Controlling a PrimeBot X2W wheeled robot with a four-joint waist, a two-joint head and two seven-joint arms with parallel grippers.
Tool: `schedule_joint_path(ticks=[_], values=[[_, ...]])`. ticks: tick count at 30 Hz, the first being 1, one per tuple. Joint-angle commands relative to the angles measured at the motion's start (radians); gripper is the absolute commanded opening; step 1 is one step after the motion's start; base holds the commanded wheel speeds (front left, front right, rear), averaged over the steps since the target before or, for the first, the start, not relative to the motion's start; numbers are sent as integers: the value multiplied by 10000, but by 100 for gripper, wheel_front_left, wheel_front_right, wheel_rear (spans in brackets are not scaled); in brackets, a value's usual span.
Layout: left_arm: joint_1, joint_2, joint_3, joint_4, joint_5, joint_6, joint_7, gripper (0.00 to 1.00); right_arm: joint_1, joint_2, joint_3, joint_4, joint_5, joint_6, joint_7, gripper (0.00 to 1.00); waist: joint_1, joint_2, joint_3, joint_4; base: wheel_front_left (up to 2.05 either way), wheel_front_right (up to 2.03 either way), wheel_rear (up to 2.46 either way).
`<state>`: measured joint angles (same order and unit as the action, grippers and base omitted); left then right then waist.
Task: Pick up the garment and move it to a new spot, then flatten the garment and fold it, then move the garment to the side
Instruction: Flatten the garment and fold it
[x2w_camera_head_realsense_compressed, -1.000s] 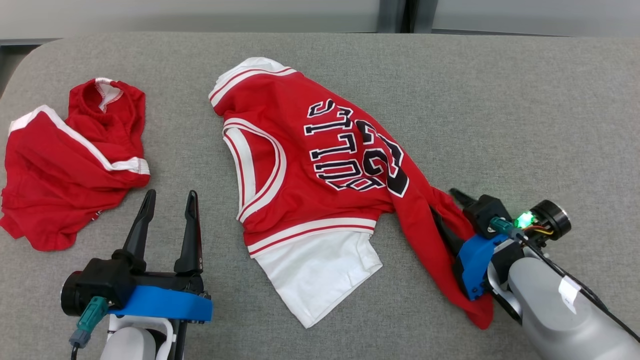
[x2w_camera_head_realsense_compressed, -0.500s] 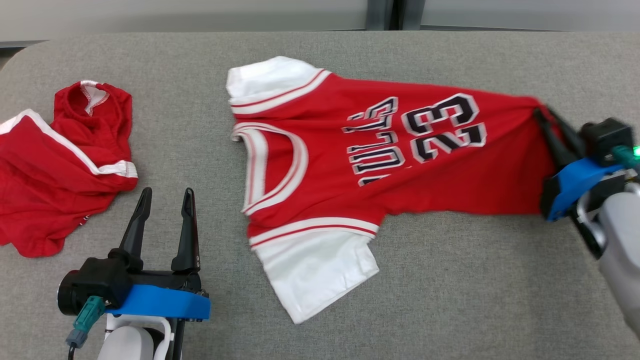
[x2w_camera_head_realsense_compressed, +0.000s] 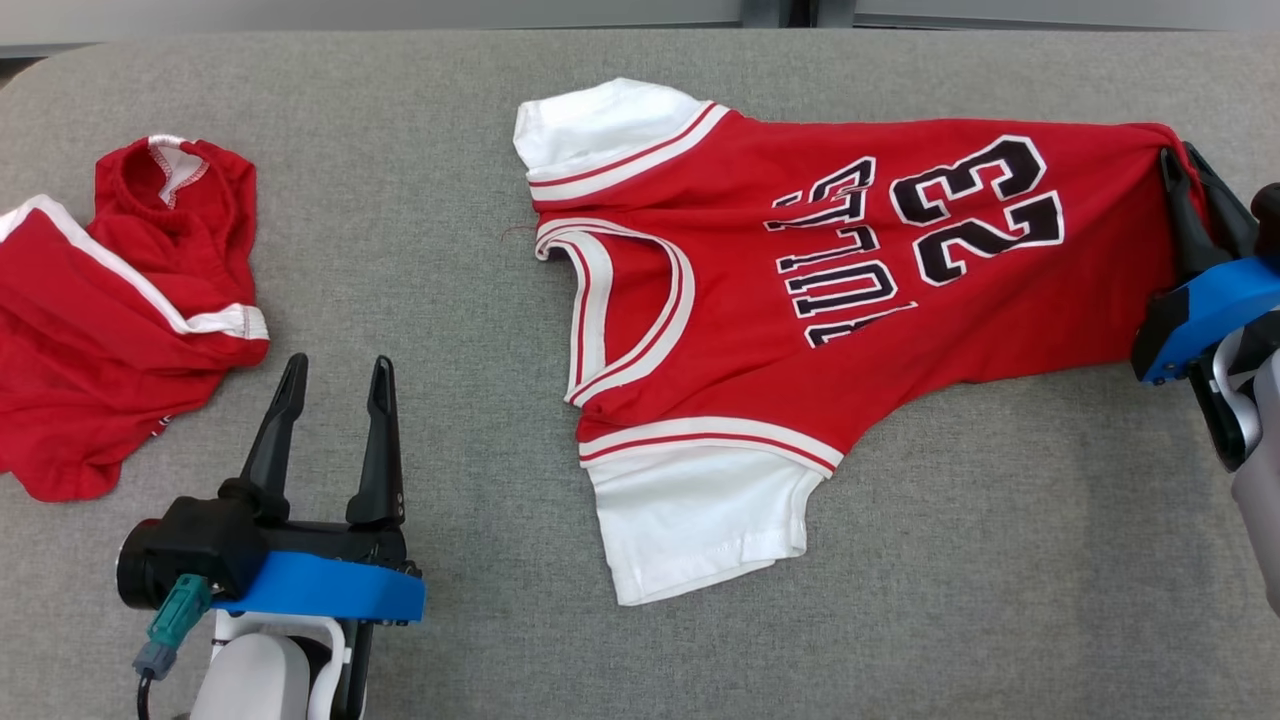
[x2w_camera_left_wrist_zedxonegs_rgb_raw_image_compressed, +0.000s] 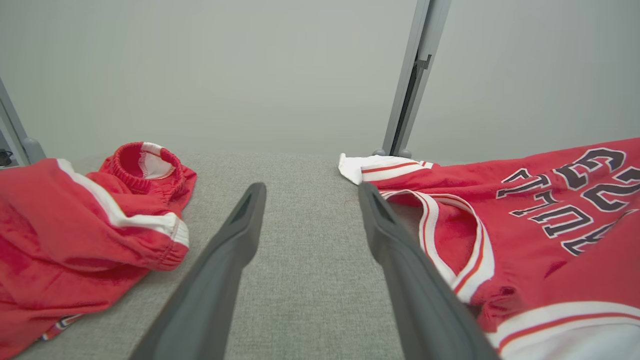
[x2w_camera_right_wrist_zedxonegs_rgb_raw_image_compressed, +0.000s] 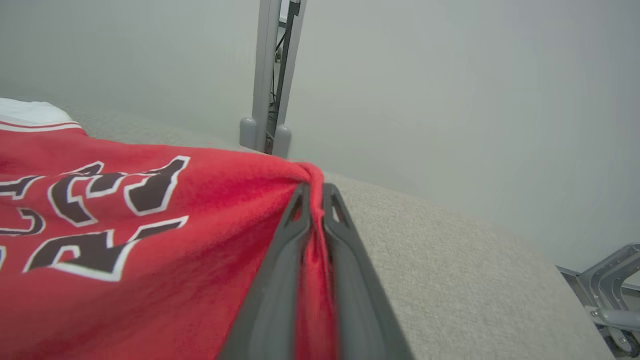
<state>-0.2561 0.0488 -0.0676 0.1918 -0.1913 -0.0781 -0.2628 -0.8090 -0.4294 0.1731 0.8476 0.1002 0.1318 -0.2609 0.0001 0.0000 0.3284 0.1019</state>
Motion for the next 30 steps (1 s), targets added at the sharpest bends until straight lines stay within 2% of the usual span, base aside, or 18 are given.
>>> schedule_joint_path(ticks=[1, 4, 10, 15, 24, 30], values=[[-113, 33, 9, -36, 47, -7, -29, 100, -252, 48, -176, 236, -32, -21, -35, 100, -1, 0, 43, 9, 0, 0, 0], [-169, 33, -6, -27, 89, -24, -29, 100, -458, 92, -603, 333, -188, -19, -46, 100, -1, 0, 73, 4, 0, 0, 0], [-56, 33, 72, -35, 199, -29, -29, 100, 467, 517, -1723, -1392, -465, -19, -51, 100, -1, 0, -114, -206, 0, 0, 0], [107, 33, 108, -46, 287, -62, -29, 100, 1682, 1006, -2175, -3181, -412, -19, -54, 100, -1, 0, -400, -462, 0, 0, 0], [537, 33, 286, -24, 451, -132, -29, 100, 4397, 2120, -2527, -6015, -99, -16, -52, 100, -1, 0, -1038, -871, 0, 0, 0], [735, 34, 340, 20, 519, -181, -29, 100, 5715, 2725, -2691, -6937, -70, -15, -53, 100, -1, 0, -1309, -954, 0, 0, 0]])
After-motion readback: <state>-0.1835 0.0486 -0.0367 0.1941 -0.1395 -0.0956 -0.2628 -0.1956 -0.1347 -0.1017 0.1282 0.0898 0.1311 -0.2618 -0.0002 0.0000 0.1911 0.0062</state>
